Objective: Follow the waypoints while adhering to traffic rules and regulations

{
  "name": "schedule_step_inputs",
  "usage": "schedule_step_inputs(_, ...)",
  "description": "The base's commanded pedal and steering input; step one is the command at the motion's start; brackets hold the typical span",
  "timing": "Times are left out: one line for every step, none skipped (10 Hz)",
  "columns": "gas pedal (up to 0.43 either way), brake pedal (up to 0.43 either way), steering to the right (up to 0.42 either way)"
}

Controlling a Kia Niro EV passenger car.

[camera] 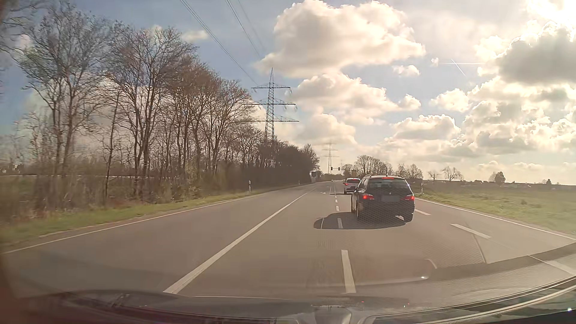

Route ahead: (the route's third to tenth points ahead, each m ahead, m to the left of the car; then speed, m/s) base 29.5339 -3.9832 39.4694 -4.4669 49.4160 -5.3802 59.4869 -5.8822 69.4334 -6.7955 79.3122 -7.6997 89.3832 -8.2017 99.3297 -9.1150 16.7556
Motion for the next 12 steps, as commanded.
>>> schedule_step_inputs(0.197,0.0,0.01)
schedule_step_inputs(0.197,0.0,0.011)
schedule_step_inputs(0.189,0.0,0.012)
schedule_step_inputs(0.157,0.0,0.012)
schedule_step_inputs(0.15,0.0,0.012)
schedule_step_inputs(0.138,0.0,0.012)
schedule_step_inputs(0.118,0.0,0.012)
schedule_step_inputs(0.118,0.0,0.012)
schedule_step_inputs(0.118,0.0,0.012)
schedule_step_inputs(0.118,0.0,0.012)
schedule_step_inputs(0.118,0.0,0.012)
schedule_step_inputs(0.087,0.0,0.012)
